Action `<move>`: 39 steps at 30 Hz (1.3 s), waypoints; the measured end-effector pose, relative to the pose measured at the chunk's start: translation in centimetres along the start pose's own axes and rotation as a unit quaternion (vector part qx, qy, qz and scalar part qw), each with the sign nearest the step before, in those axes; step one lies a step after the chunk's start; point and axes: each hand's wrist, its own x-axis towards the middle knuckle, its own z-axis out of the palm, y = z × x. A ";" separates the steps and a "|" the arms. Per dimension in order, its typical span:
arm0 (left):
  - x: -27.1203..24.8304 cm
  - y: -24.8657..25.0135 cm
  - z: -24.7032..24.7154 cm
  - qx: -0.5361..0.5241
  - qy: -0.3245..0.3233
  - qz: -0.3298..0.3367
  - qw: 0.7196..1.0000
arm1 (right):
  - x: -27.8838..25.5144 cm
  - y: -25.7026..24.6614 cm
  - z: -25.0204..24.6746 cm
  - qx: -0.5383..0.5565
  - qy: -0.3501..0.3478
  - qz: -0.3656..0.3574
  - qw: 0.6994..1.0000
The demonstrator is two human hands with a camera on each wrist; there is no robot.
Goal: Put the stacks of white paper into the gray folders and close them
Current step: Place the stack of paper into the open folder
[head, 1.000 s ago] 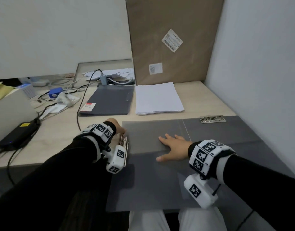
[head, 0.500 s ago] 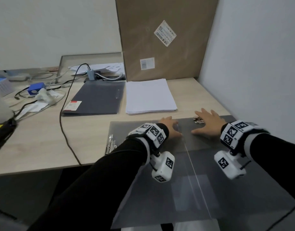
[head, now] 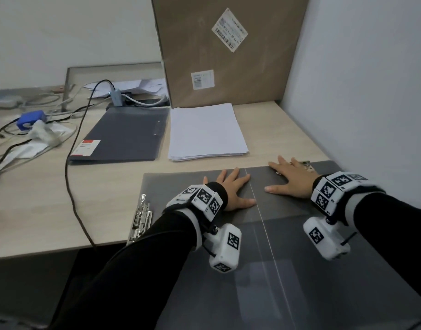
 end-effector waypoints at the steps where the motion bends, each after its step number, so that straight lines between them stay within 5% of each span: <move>1: 0.0 0.0 0.0 -0.002 0.001 -0.001 1.000 | -0.1 0.0 0.0 0.013 0.002 -0.001 1.000; 6: -0.4 0.1 -0.3 -0.008 -0.001 -0.003 1.000 | -0.5 0.0 -0.6 0.116 0.050 -0.023 0.992; 9: -0.7 0.2 -0.4 -0.022 0.002 -0.005 1.000 | -0.9 1.2 -2.3 0.226 0.170 -0.007 0.959; 12: -0.9 0.1 -0.4 -0.025 0.004 -0.002 1.000 | -1.3 3.4 -4.0 0.170 0.254 0.040 0.951; 20: -1.3 -1.0 -0.1 -0.026 0.008 0.006 1.000 | -2.0 6.9 -2.3 -0.003 0.074 0.115 0.991; 31: -1.4 -3.9 -1.7 -0.142 0.072 -0.051 0.986 | -1.5 0.9 -3.7 0.139 0.138 0.033 0.980; 35: -0.9 -4.7 -3.1 -0.338 0.189 -0.065 0.919 | 0.6 -2.8 -4.4 0.208 0.140 -0.001 0.968; 39: 0.1 -8.0 -6.2 -0.363 0.258 -0.130 0.886 | 4.3 -6.0 -5.3 0.251 0.109 0.018 0.962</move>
